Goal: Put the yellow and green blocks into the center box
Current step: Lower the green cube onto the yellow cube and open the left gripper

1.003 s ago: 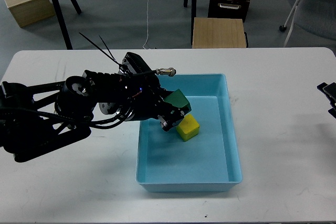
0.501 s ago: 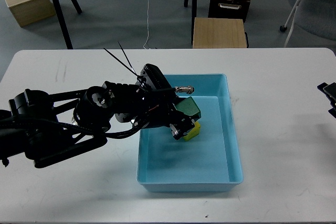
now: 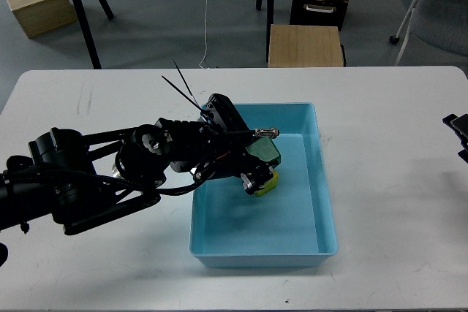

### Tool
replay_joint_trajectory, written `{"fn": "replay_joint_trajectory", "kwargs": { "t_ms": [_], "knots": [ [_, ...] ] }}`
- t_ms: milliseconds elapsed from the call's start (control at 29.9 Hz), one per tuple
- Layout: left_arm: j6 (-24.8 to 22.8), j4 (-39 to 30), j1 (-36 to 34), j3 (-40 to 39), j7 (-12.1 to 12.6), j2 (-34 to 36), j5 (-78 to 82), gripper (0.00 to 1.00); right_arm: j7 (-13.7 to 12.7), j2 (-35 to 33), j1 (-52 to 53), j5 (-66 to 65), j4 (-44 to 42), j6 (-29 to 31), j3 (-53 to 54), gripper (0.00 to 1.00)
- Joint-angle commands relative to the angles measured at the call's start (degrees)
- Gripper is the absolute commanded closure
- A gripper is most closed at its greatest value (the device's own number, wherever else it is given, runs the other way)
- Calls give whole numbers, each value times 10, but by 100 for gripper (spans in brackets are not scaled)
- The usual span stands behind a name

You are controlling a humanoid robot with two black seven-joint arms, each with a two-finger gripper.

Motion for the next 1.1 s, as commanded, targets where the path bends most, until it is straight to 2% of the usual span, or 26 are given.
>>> {"fn": "replay_joint_trajectory", "kwargs": {
  "t_ms": [0, 167, 501, 568, 602, 669, 702, 769, 1070],
  "knots": [
    [0, 0, 4, 0, 0, 0, 2, 50, 0, -1, 0, 0, 0, 0, 0, 0],
    [0, 0, 6, 27, 0, 0, 2, 49, 0, -2, 0, 0, 0, 0, 0, 0],
    [0, 0, 7, 30, 0, -5, 2, 48, 0, -3, 0, 0, 0, 0, 0, 0],
    [0, 0, 7, 29, 2, -8, 1, 43, 0, -2, 0, 0, 0, 0, 0, 0],
    [0, 0, 7, 28, 7, -11, 0, 37, 0, -2, 0, 0, 0, 0, 0, 0],
    [0, 1, 7, 22, 32, -18, -3, 16, 0, -2, 0, 0, 0, 0, 0, 0],
    [0, 2, 7, 20, 43, -19, -8, 12, 0, -1, 0, 0, 0, 0, 1, 0],
    [0, 2, 7, 7, 45, -19, -14, 1, 0, -1, 0, 0, 0, 0, 1, 0],
    [0, 12, 6, -33, 52, -20, -36, 0, 0, 0, 0, 0, 1, 0, 5, 0]
  ]
}}
